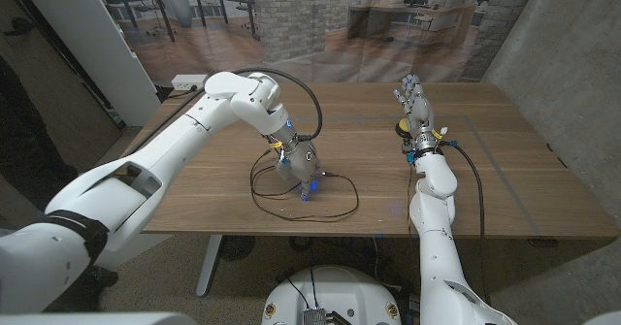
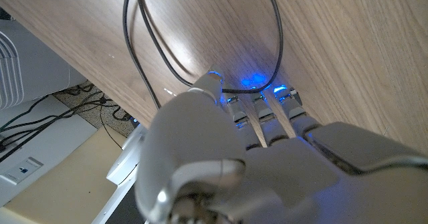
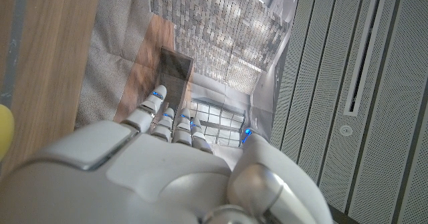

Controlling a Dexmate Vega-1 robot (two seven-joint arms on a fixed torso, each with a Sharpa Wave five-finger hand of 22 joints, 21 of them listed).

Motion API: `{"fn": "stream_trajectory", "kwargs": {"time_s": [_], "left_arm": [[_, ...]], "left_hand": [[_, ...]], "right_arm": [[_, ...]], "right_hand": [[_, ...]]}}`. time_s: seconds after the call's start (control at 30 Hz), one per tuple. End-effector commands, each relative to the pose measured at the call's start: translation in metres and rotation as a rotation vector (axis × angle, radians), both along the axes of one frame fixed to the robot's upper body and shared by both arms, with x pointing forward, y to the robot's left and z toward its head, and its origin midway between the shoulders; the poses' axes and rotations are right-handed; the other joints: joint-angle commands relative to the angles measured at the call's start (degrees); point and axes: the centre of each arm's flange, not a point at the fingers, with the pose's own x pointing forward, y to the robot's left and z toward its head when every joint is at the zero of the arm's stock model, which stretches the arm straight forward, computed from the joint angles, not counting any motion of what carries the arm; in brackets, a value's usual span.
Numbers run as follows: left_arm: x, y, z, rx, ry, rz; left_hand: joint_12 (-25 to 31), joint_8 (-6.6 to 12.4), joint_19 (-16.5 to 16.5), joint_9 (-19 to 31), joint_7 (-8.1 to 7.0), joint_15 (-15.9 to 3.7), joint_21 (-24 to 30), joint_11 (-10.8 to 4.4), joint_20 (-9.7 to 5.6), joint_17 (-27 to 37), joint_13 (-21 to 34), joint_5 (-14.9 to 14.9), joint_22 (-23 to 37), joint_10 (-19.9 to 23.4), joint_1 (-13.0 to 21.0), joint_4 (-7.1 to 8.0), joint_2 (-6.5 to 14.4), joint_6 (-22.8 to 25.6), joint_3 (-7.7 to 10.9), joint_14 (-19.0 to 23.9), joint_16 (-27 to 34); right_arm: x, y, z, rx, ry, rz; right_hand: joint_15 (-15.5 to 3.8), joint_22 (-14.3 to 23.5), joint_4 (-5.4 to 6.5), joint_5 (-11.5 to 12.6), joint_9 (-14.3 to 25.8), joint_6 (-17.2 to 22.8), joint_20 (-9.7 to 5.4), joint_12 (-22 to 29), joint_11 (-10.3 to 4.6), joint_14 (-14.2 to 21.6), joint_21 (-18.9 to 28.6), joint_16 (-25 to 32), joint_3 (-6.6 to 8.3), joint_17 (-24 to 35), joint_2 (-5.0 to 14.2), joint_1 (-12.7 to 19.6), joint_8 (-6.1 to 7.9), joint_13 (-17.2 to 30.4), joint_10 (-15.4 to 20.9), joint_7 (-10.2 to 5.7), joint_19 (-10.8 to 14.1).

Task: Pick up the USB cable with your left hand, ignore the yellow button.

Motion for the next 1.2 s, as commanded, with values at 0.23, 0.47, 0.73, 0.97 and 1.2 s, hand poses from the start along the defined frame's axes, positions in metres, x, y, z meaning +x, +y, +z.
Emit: {"fn": "stream_trajectory", "kwargs": {"time_s": [0.23,0.47,0.73,0.97,1.2], "left_arm": [[0.003,0.004,-0.008,-0.031,0.009,-0.057],[0.006,0.002,-0.001,-0.122,0.012,-0.12],[0.003,0.0,0.014,-0.265,0.013,-0.225],[-0.003,0.0,0.024,-0.358,0.0,-0.288],[-0.008,0.0,0.03,-0.413,-0.003,-0.295]], "left_hand": [[14.5,10.05,4.3,3.9,1.8,-9.21,7.9,-0.8,1.26,20.1,13.5,0.3,3.7,6.9,8.2,-0.09,2.0,14.5,-3.01,10.0,17.9],[18.0,13.67,12.0,2.8,3.13,-10.88,19.5,-1.08,-0.84,28.1,14.9,-0.2,8.0,12.7,12.5,0.45,1.6,22.3,-2.19,21.1,24.4],[13.7,14.72,18.5,0.6,6.37,-10.9,32.5,-0.7,-4.8,28.4,9.7,0.6,10.8,19.2,6.7,3.0,1.2,28.4,-2.16,33.5,22.1],[12.0,14.92,19.8,-0.5,8.2,-10.89,35.6,0.36,-6.21,29.1,7.4,1.2,10.3,22.9,6.0,2.22,-0.5,31.7,-2.65,36.7,21.4],[10.7,14.11,20.1,-1.2,8.74,-10.76,37.1,1.4,-6.21,29.5,5.6,1.8,9.7,25.3,6.2,1.78,-1.4,32.8,-2.9,38.8,21.0]], "right_arm": [[-0.001,0.0,-0.001,-0.003,0.003,-0.014],[-0.001,0.002,0.0,-0.006,0.004,-0.009],[-0.002,0.003,0.001,-0.012,-0.001,-0.005],[-0.004,0.003,0.003,-0.016,-0.006,-0.003],[-0.005,0.003,0.004,-0.019,-0.01,-0.002]], "right_hand": [[0.11,0.3,-0.17,0.5,0.2,-0.1,0.13,0.0,-0.18,0.5,0.4,0.4,0.05,0.1,-0.23,-0.3,0.24,0.2,0.2,-0.11,0.7],[0.11,0.3,-0.19,0.5,0.2,-0.1,0.08,0.0,-0.14,0.6,0.4,0.4,0.06,0.1,-0.22,-0.3,0.25,0.2,0.3,-0.14,0.7],[0.11,0.3,-0.21,0.6,0.2,0.0,0.08,0.0,-0.1,0.5,0.4,0.3,0.07,0.1,-0.22,-0.3,0.25,0.2,0.3,-0.12,0.7],[0.16,0.3,-0.23,0.6,0.2,0.0,0.07,0.0,-0.1,0.6,0.4,0.3,0.08,0.1,-0.22,-0.3,0.26,0.2,0.3,-0.07,0.8],[0.08,0.3,-0.24,0.6,0.2,0.0,0.0,0.0,-0.06,0.6,0.3,0.3,0.1,0.1,-0.2,-0.3,0.27,0.2,0.4,-0.13,0.8]]}}
